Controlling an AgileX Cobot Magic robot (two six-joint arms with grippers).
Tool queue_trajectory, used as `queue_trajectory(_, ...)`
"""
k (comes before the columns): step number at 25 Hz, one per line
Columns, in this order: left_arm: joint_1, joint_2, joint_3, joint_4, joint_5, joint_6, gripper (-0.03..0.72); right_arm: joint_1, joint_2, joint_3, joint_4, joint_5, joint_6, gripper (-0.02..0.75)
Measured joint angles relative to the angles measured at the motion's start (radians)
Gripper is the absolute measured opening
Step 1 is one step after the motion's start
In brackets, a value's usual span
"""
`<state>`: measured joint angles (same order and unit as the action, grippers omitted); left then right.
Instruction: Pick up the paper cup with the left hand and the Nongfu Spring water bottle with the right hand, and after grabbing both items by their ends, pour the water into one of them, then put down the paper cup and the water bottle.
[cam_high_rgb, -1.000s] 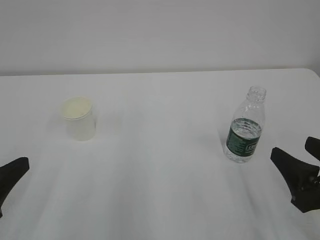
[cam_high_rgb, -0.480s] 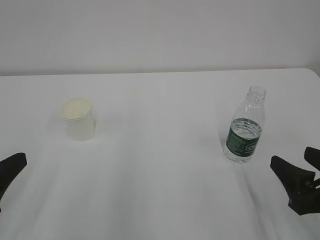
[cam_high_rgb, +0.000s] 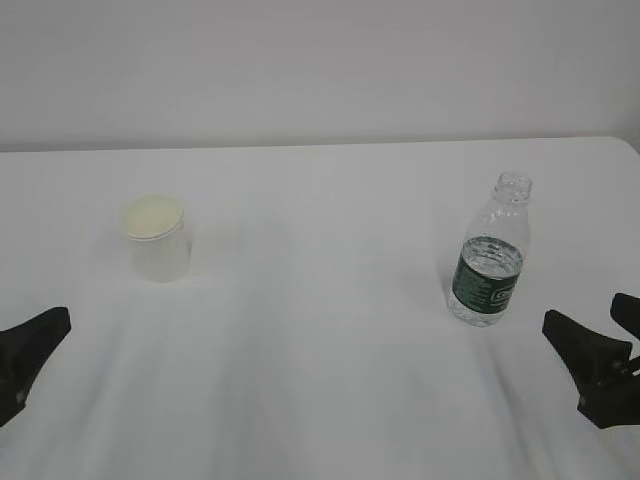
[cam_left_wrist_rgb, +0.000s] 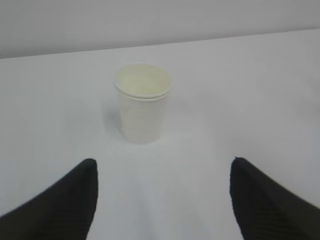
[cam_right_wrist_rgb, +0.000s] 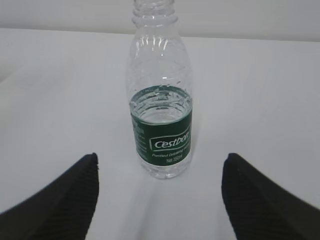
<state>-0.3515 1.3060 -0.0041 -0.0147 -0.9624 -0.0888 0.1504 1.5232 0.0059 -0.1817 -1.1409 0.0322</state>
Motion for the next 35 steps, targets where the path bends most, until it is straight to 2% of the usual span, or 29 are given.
queue_trajectory(4,0.000,0.143,-0.005,-0.014,-0.155,0.000,0.605,0.000,0.000,-0.007,0.000,0.000,0.000,0.574)
queue_trajectory(12,0.000,0.390,-0.055,-0.016,-0.175,0.000,0.605,0.000,0.078,-0.054,0.000,-0.004,0.000,0.574)
queue_trajectory(21,0.000,0.397,-0.098,-0.007,-0.182,0.000,0.602,0.000,0.158,-0.109,0.002,-0.004,-0.019,0.575)
queue_trajectory(25,0.000,0.397,-0.098,-0.006,-0.182,0.000,0.596,0.000,0.186,-0.132,0.002,-0.004,-0.081,0.575)
queue_trajectory(35,0.000,0.397,-0.098,-0.004,-0.182,0.000,0.593,0.000,0.269,-0.194,0.002,-0.004,-0.101,0.575)
